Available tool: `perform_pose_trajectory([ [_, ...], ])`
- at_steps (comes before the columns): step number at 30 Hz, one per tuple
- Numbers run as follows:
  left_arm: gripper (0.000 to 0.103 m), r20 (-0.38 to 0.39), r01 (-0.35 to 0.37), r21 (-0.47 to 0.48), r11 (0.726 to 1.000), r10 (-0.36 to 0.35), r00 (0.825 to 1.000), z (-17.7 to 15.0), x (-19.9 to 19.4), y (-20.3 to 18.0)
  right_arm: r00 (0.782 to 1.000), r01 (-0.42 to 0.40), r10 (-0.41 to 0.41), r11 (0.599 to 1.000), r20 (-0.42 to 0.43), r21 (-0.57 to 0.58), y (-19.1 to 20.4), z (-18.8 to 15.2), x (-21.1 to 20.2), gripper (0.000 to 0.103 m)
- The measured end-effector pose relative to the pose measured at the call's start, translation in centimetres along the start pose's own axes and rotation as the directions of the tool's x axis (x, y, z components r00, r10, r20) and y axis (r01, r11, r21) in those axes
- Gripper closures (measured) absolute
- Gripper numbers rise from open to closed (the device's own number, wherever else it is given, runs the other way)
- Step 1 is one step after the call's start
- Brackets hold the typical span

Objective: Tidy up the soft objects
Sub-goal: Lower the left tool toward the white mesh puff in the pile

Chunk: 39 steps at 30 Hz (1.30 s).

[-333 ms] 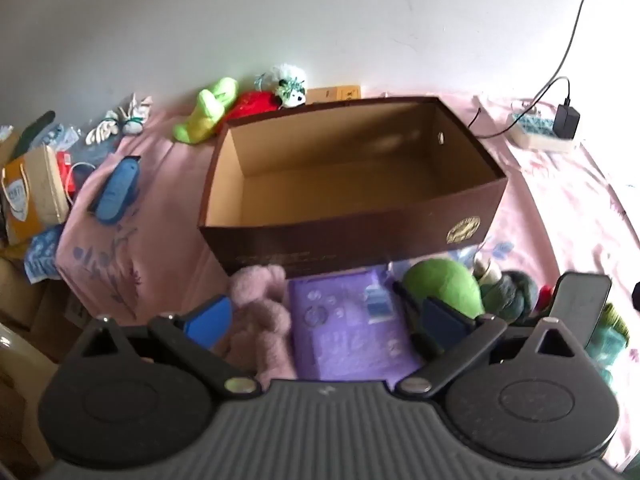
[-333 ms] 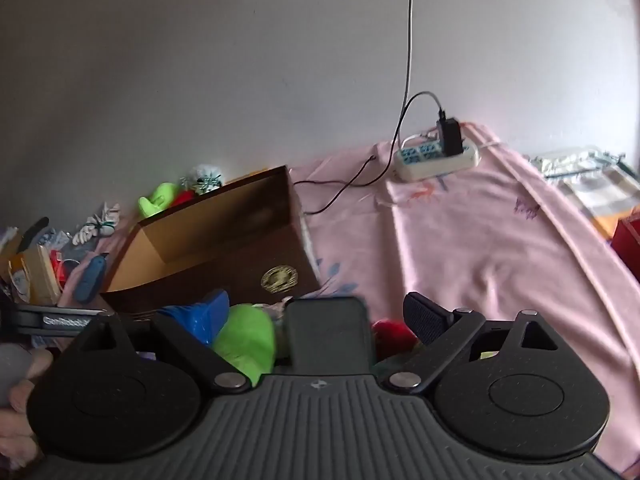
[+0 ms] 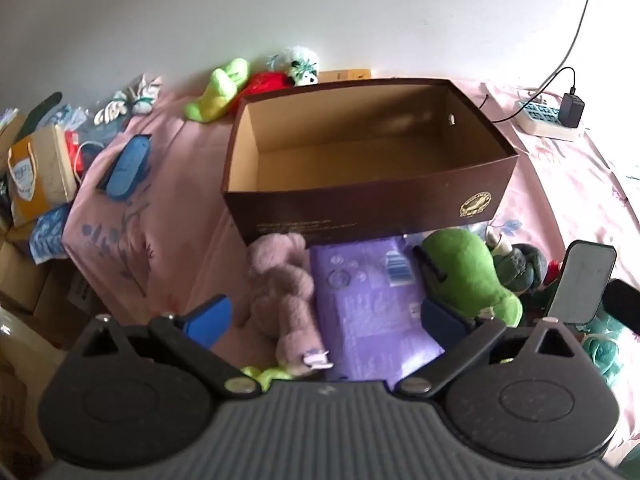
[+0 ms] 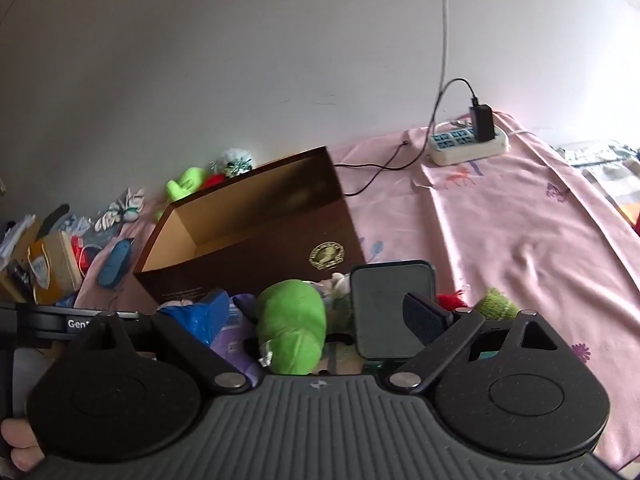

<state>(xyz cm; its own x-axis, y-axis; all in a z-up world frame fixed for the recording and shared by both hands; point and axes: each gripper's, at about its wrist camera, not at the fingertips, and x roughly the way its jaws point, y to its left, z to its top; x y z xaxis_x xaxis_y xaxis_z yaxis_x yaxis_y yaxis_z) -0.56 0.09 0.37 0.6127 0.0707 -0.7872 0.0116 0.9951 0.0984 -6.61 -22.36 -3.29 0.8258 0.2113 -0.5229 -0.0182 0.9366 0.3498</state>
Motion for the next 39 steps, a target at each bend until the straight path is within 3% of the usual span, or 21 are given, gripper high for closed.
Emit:
perform_pose_trajectory([
  [3,0.002,-0.006,-0.024,-0.01,1.0,0.024,1.0,0.3,-0.1,-0.4,1.0,0.011,-0.011,1.0,-0.019,-0.011,0.9,-0.1,0.1,0.023],
  [7,0.002,-0.021,-0.014,-0.025,1.0,0.013,1.0,0.0,-0.5,0.1,0.999,-0.011,0.011,1.0,-0.039,-0.011,1.2,-0.5,0.2,0.023],
  [17,0.002,-0.048,0.016,-0.007,1.0,-0.016,0.999,-2.3,-0.1,0.8,0.998,0.017,-0.023,0.995,-0.057,-0.103,2.5,-1.5,-0.3,0.027],
  [39,0.002,-0.089,0.04,0.055,0.998,-0.035,0.995,-4.6,0.7,0.2,0.989,0.048,-0.057,0.996,-0.134,-0.072,1.6,-2.9,0.5,0.049],
])
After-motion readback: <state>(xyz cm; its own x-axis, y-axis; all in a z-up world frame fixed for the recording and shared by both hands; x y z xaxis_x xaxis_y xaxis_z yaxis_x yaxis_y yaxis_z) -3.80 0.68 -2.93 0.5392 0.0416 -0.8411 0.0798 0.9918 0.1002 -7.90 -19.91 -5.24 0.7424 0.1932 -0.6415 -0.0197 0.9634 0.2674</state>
